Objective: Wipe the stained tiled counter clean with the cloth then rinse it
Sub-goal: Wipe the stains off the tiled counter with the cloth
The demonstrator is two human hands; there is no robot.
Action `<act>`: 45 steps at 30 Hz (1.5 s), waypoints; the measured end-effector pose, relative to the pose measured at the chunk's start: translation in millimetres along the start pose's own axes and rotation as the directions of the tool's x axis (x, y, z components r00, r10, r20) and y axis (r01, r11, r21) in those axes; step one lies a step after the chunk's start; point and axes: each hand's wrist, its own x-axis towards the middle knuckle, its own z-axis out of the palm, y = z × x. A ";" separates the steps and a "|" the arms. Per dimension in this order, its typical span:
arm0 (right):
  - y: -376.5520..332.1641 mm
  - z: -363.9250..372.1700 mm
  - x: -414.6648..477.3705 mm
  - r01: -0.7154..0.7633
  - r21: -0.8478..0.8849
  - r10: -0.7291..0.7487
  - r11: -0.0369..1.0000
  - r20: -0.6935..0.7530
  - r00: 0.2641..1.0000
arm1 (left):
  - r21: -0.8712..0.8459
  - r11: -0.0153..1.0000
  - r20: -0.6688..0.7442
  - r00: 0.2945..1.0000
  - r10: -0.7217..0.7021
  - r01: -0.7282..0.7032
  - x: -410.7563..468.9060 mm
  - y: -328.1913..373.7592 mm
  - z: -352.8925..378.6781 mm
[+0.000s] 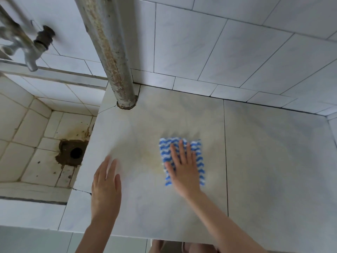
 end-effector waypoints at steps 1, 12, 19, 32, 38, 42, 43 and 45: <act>-19.5 4.8 -7.0 0.048 0.021 -0.049 0.999 0.012 0.999 | -0.009 1.000 0.001 1.000 -0.015 0.015 -3.7 -3.0 -0.8; -23.3 8.6 -45.6 0.217 0.027 -0.217 0.976 -0.010 0.976 | 0.031 0.999 -0.002 0.999 -0.044 0.044 -29.5 -26.9 -9.7; 67.1 -10.3 -61.9 -0.181 -0.140 0.191 0.973 0.066 0.979 | 0.023 0.998 -0.005 0.998 -0.057 0.057 -36.6 -34.7 -9.9; -80.8 17.4 -93.3 0.085 -0.022 -0.082 0.996 0.109 0.991 | -0.019 0.997 -0.012 0.997 -0.075 0.075 -40.5 -34.1 -12.8; -29.1 6.5 -54.0 0.178 0.037 -0.181 0.983 0.107 0.978 | 0.019 0.999 -0.017 0.999 -0.048 0.048 -31.2 -26.8 -7.2; 15.4 -2.3 -26.6 0.023 -0.118 0.005 0.993 0.232 0.973 | 0.016 0.997 -0.015 0.997 -0.081 0.081 -29.2 -22.0 -5.1; 24.8 -2.8 -22.8 0.027 -0.170 0.020 0.985 0.269 0.963 | 0.023 0.996 -0.017 0.996 -0.087 0.088 -29.2 -21.6 -4.6; 32.8 -3.6 -19.2 0.015 -0.193 0.040 0.981 0.277 0.960 | 0.041 0.995 -0.014 0.996 -0.089 0.089 -29.0 -21.3 -5.3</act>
